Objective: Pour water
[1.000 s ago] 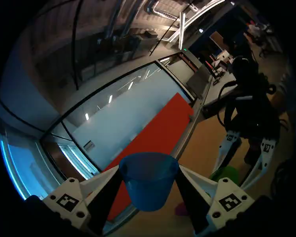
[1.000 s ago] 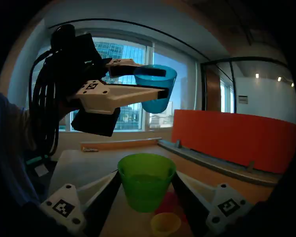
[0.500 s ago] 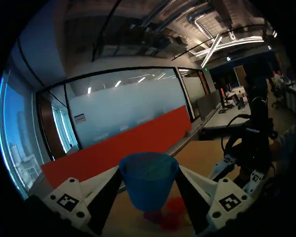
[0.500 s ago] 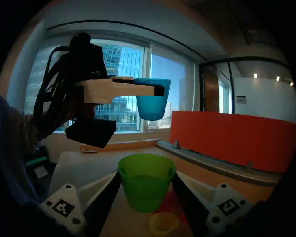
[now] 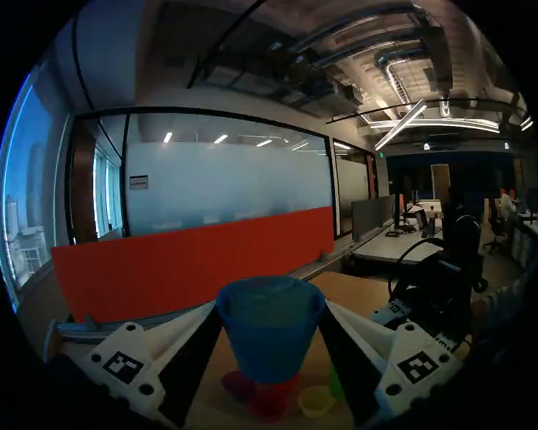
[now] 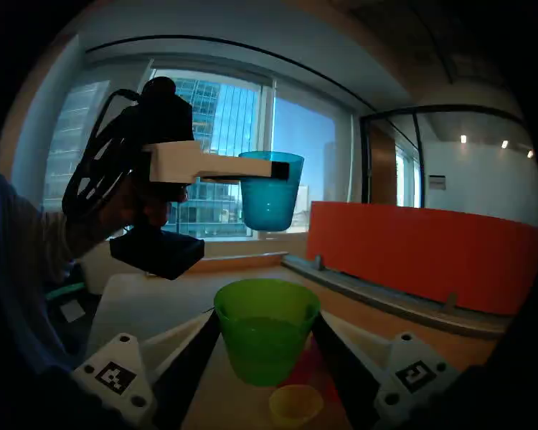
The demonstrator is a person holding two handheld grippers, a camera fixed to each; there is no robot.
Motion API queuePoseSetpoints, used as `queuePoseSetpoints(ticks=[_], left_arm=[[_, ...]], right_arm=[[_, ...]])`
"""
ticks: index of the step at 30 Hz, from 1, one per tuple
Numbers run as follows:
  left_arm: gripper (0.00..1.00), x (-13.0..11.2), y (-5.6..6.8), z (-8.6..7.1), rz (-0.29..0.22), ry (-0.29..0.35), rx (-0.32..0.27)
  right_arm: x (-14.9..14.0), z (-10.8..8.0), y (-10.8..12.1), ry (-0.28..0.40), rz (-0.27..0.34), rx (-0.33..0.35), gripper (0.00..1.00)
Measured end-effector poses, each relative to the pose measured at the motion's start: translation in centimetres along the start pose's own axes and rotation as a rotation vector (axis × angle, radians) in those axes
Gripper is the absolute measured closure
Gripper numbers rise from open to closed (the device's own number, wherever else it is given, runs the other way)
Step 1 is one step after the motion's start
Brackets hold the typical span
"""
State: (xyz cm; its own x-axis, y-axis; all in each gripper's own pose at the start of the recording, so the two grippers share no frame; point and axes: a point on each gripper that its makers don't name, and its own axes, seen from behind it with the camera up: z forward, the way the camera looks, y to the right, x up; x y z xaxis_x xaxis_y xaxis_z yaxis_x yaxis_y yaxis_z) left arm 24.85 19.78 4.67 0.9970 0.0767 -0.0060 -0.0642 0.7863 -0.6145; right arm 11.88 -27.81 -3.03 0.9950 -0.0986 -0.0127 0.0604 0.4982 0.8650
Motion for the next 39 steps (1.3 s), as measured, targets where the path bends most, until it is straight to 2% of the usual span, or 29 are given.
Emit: queuePoseSetpoints(ticks=[6, 16, 28, 39], left_arm=[[0.13, -0.3, -0.3, -0.3, -0.030, 0.007, -0.001], [0.13, -1.6, -0.8, -1.1, -0.045, 0.007, -0.008], [0.13, -4.5, -1.0, -2.1, -0.053, -0.009, -0.010], [0.13, -8.7, -0.4, -2.9, -0.054, -0.047, -0.020]], right_arm=[[-0.1, -0.1, 0.0, -0.006, -0.001, -0.002, 0.10], [0.0, -1.3, 1.0, -0.024, -0.010, -0.025, 0.10], [-0.3, -3.8, 3.0, -0.053, -0.007, -0.073, 0.10], [-0.7, -6.9, 5.4, -0.076, -0.006, -0.122, 0.10]])
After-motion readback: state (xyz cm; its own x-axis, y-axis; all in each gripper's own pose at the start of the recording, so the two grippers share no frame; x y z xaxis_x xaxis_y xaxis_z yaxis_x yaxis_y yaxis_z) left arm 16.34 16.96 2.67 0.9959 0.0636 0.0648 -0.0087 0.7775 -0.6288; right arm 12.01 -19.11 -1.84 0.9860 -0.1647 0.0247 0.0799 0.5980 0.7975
